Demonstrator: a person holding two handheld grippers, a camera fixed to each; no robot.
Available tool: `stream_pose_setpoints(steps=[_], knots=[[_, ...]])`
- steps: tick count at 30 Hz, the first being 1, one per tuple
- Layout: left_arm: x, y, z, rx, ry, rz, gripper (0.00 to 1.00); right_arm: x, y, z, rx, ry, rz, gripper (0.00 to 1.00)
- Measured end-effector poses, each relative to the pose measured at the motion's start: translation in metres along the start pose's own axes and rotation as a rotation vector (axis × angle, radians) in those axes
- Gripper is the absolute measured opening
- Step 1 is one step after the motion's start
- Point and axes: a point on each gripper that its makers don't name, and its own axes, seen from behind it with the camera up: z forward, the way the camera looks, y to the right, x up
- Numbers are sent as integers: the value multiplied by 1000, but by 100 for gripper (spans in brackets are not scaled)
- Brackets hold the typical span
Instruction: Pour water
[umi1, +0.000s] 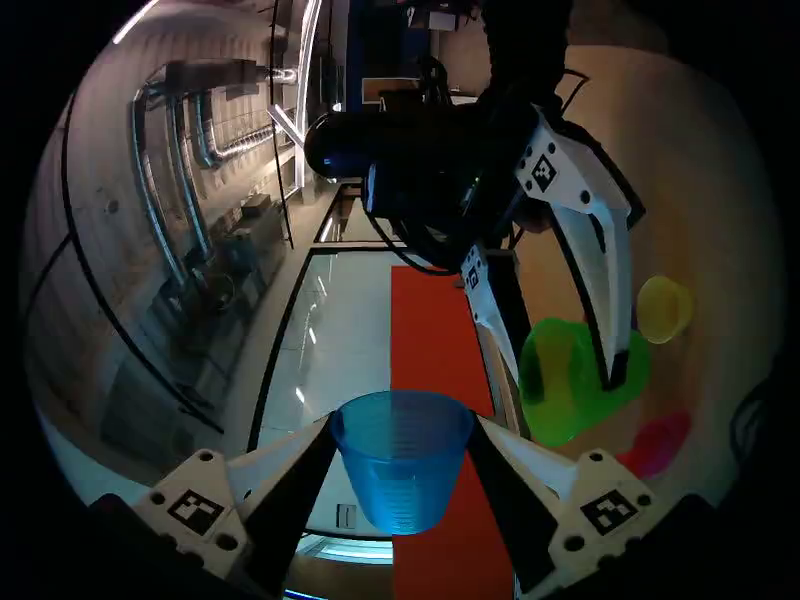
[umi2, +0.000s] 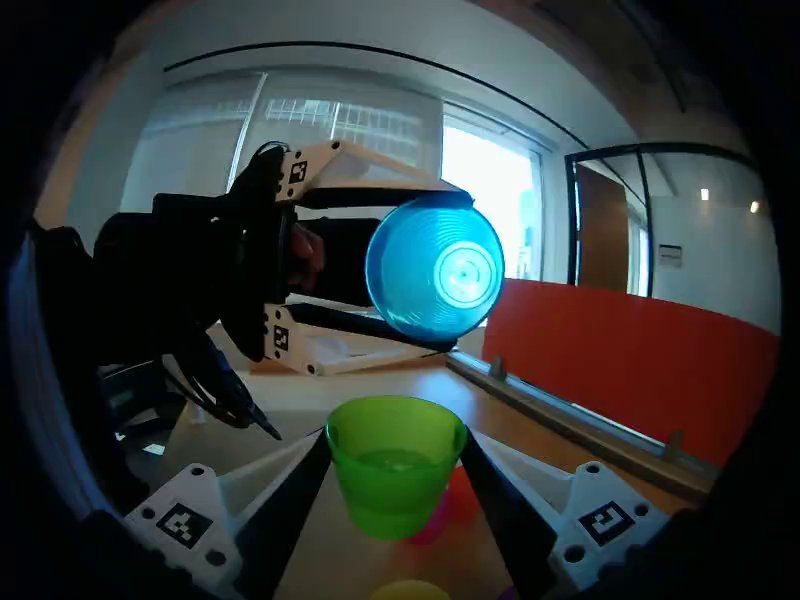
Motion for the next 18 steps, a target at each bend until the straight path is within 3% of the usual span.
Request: stream_pose_setpoints(steps=[11,18], knots=[[-1,-4,1,6,1,-16,88,0,0,1,-1,0,-2,92],[-10,-5,0,23,-25,-101,88,1,-1,2,-4,3,-4,92]])
